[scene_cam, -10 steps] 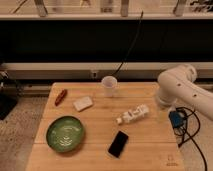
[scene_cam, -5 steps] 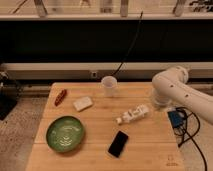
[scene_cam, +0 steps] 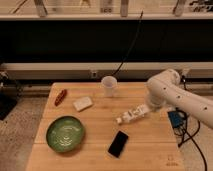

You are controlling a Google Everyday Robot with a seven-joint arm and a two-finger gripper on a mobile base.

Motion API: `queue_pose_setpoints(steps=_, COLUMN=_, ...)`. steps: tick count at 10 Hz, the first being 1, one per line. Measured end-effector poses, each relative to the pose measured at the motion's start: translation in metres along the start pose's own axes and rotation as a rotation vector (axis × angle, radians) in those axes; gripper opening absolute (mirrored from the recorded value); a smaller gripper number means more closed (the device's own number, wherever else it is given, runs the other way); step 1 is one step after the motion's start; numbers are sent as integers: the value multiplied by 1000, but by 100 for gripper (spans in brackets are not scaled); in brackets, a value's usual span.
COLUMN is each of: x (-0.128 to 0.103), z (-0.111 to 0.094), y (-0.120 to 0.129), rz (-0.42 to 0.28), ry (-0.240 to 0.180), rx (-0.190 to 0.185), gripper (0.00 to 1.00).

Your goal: Place the bottle in the ceramic bowl

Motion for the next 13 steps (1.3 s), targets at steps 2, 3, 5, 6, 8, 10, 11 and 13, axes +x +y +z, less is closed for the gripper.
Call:
queue_pose_setpoints(steps=2, x=2, z=17, y=-7, rz=-18, ry=-2, rx=-9, gripper=80)
queue_pose_setpoints(steps=3, x=3, z=18, y=-8, rz=-26, ry=-6, rx=-10, gripper=80)
queue_pose_setpoints(steps=5, x=6, z=27, y=-10, rz=-39, ry=-6, rx=-21, gripper=80)
queue_pose_setpoints(steps=6, x=5, z=32, y=-12, rz=-51, ry=-4, rx=-28, gripper=80)
queue_pose_setpoints(steps=8, x=9, z=38, y=-15, rz=-59, ry=-5, rx=-33, gripper=80)
queue_pose_setpoints(steps=10, x=12, z=43, y=-19, rz=-75, ry=-8, rx=-36, gripper=80)
queue_pose_setpoints(steps=11, x=13, z=46, y=-19, rz=-79, ry=-6, rx=-39, gripper=80)
queue_pose_setpoints(steps=13, x=15, z=52, y=-22, rz=-94, ry=-4, rx=-48, gripper=80)
